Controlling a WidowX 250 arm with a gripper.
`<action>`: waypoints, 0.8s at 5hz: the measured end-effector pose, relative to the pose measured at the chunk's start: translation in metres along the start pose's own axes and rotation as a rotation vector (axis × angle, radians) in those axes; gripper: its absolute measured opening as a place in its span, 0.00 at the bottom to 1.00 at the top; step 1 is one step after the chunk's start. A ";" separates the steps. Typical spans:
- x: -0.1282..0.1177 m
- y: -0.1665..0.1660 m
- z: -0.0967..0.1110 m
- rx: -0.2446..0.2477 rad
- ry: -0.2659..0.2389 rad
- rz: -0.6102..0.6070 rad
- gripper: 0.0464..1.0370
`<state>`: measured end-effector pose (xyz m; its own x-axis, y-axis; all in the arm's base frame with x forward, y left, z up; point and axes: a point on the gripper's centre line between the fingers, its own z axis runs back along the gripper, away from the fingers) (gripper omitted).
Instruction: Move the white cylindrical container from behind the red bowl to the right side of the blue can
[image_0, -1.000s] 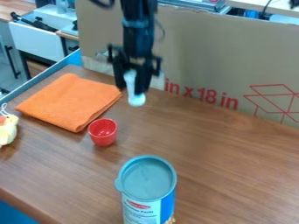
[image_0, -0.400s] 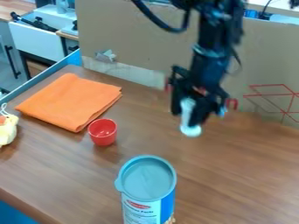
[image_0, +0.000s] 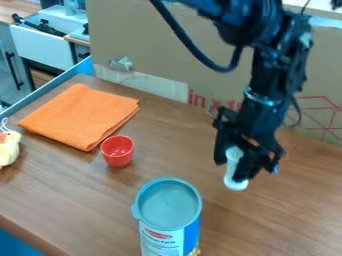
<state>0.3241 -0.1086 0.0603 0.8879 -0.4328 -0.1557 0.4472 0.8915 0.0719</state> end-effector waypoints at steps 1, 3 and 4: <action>0.004 -0.006 -0.018 -0.005 0.052 -0.017 0.56; 0.014 -0.013 -0.019 -0.022 0.040 -0.040 0.61; 0.005 -0.015 -0.023 0.002 0.072 -0.015 0.93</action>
<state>0.3191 -0.1212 0.0353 0.8710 -0.4357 -0.2271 0.4610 0.8845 0.0714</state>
